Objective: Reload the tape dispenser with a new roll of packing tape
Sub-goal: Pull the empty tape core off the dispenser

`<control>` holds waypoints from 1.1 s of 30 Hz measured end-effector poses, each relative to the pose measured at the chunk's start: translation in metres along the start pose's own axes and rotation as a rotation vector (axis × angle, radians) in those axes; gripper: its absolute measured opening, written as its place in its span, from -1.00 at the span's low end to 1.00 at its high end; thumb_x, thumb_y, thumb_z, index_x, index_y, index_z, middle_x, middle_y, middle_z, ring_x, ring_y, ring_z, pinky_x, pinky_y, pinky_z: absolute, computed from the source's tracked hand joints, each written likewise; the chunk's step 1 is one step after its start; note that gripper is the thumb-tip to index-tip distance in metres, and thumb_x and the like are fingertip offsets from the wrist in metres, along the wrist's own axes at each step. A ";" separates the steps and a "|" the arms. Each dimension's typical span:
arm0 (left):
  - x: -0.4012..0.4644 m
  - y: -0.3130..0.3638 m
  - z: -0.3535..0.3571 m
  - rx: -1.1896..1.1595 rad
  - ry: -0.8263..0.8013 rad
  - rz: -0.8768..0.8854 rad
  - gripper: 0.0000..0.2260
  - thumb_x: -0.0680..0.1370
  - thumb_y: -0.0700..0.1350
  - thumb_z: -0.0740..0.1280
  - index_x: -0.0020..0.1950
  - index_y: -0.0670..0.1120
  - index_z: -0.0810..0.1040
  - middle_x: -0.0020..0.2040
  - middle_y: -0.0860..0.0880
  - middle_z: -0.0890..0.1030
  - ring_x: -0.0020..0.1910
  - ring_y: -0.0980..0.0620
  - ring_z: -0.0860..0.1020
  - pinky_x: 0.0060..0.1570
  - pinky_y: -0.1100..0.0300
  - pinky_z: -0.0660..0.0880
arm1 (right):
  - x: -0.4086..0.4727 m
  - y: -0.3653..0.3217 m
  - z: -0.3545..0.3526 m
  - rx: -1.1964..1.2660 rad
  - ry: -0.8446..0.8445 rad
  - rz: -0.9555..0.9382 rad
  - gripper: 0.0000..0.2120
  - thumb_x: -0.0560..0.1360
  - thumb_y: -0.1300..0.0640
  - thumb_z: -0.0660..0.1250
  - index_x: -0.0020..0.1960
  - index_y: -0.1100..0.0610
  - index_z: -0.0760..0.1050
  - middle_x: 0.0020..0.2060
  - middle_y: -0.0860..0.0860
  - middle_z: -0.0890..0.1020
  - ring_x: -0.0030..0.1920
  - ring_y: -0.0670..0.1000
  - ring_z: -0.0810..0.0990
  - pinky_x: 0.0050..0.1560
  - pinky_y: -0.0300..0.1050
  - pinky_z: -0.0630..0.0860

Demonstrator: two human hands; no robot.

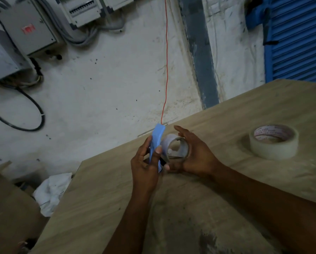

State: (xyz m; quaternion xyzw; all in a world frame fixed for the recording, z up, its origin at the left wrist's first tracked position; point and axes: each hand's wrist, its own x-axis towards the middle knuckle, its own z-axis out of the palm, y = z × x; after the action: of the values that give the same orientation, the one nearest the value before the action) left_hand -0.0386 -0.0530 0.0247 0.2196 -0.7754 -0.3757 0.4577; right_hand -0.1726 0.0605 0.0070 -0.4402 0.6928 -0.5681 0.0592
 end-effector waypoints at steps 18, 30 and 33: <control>0.002 0.006 0.006 -0.017 0.079 -0.059 -0.49 0.55 -0.02 0.48 0.48 -0.08 0.51 0.34 0.05 0.61 0.26 0.15 0.60 0.21 0.27 0.56 | -0.002 0.002 -0.001 -0.370 0.153 -0.231 -0.11 0.25 -0.08 0.57 0.51 -0.15 0.26 0.50 -0.09 0.39 0.37 0.03 0.52 0.23 0.09 0.59; 0.013 0.002 -0.014 -0.137 0.178 -0.245 -0.75 0.65 -0.05 0.36 0.13 -0.21 0.71 -0.11 -0.12 0.71 -0.21 0.23 0.61 -0.16 0.35 0.52 | 0.001 0.002 -0.026 -0.349 0.389 -0.140 -0.13 0.27 -0.21 0.50 0.51 -0.14 0.26 0.40 -0.01 0.34 0.30 0.05 0.44 0.03 -0.04 0.58; 0.013 0.005 -0.016 -0.174 0.115 -0.316 -0.67 0.64 -0.01 0.36 0.03 -0.30 0.70 -0.23 -0.10 0.65 -0.21 -0.03 0.60 -0.16 0.15 0.49 | 0.004 0.010 -0.031 -0.510 0.306 -0.061 -0.11 0.28 -0.23 0.46 0.55 -0.08 0.27 0.37 0.04 0.38 0.29 0.14 0.42 0.17 0.07 0.51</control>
State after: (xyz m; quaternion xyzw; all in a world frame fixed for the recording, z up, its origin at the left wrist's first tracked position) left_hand -0.0315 -0.0649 0.0408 0.3194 -0.6684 -0.4952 0.4539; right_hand -0.1982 0.0802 0.0112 -0.3708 0.8004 -0.4371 -0.1754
